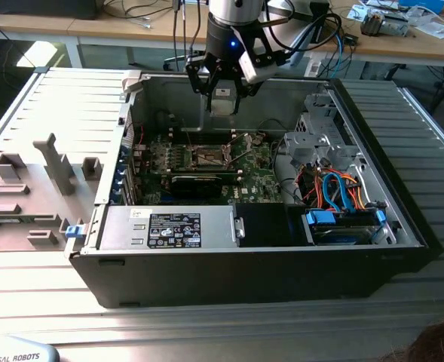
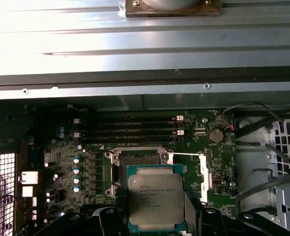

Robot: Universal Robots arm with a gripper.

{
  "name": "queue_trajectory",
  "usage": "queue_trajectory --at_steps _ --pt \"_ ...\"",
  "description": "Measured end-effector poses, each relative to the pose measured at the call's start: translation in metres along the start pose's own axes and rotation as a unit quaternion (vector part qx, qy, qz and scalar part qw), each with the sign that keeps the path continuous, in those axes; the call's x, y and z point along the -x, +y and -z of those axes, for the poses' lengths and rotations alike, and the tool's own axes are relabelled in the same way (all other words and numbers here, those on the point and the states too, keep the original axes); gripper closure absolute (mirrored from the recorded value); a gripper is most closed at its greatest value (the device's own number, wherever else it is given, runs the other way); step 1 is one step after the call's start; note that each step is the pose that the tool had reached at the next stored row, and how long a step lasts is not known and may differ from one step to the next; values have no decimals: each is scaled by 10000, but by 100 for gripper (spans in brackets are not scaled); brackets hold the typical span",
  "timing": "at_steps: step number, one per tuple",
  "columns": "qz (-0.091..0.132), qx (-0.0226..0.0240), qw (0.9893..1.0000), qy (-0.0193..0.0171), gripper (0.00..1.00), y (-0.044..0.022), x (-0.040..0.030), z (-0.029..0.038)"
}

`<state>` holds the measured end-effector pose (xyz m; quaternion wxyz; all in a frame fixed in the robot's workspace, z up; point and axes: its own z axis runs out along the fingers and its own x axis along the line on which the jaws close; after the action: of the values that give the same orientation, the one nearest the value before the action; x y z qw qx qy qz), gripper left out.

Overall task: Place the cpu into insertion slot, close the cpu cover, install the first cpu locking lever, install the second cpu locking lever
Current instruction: 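Place the cpu into insertion slot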

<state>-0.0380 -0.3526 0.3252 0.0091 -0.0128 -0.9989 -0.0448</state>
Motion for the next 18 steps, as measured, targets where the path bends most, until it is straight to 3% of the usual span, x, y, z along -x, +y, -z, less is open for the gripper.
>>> queue_trajectory --at_steps 18 --pt "0 0 10000 0 46 -4 1 -43"
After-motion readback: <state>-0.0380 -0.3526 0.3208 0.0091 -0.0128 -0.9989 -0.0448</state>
